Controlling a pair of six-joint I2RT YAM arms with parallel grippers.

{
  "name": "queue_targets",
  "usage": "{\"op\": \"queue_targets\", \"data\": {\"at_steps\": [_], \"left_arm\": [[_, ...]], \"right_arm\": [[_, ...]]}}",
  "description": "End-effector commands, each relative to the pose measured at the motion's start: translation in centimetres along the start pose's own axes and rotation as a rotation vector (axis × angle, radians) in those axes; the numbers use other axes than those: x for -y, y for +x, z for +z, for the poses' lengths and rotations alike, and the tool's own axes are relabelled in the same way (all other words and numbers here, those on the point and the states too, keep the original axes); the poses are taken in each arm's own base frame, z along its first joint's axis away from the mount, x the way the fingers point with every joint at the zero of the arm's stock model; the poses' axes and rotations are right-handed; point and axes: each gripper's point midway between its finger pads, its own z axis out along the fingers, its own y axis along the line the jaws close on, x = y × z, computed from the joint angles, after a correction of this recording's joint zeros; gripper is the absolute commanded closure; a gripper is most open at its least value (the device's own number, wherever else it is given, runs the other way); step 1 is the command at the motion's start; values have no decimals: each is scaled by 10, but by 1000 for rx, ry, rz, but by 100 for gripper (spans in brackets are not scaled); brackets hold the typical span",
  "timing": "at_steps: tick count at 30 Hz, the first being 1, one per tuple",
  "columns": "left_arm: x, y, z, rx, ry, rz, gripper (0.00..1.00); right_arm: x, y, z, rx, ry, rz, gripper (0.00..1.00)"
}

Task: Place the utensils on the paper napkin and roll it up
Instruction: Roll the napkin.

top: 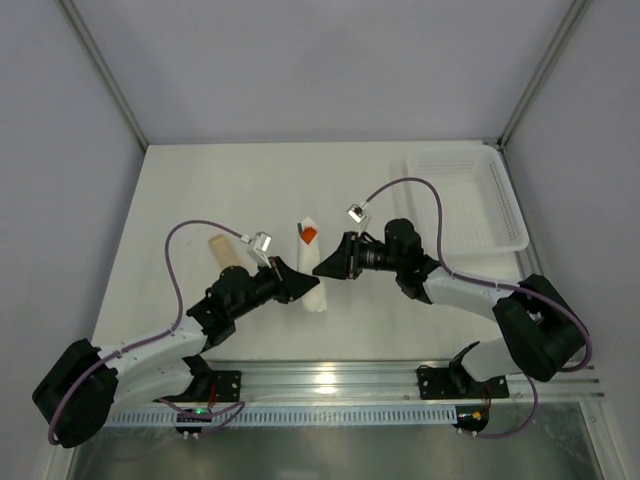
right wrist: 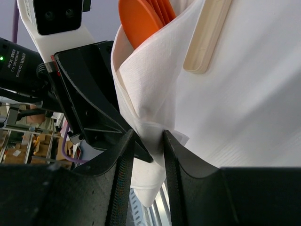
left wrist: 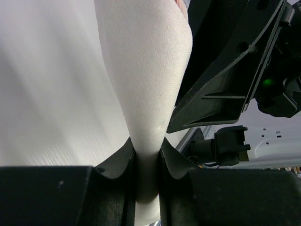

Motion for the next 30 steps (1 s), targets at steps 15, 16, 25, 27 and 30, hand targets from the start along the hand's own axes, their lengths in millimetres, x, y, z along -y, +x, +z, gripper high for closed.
{"op": "queue_targets", "data": {"at_steps": [15, 16, 25, 27, 30], "left_arm": [[29, -14, 0, 44, 113, 0, 100], [28, -14, 0, 45, 111, 0, 100], [28, -15, -3, 47, 101, 6, 100], [27, -13, -1, 41, 104, 3, 100], [27, -13, 0, 41, 108, -1, 100]], "right_arm": [[-10, -16, 10, 48, -73, -74, 59], [-8, -16, 10, 46, -69, -76, 59], [-5, -12, 7, 41, -43, -87, 55], [-8, -13, 8, 37, -59, -87, 55], [-11, -15, 9, 39, -68, -86, 55]]}}
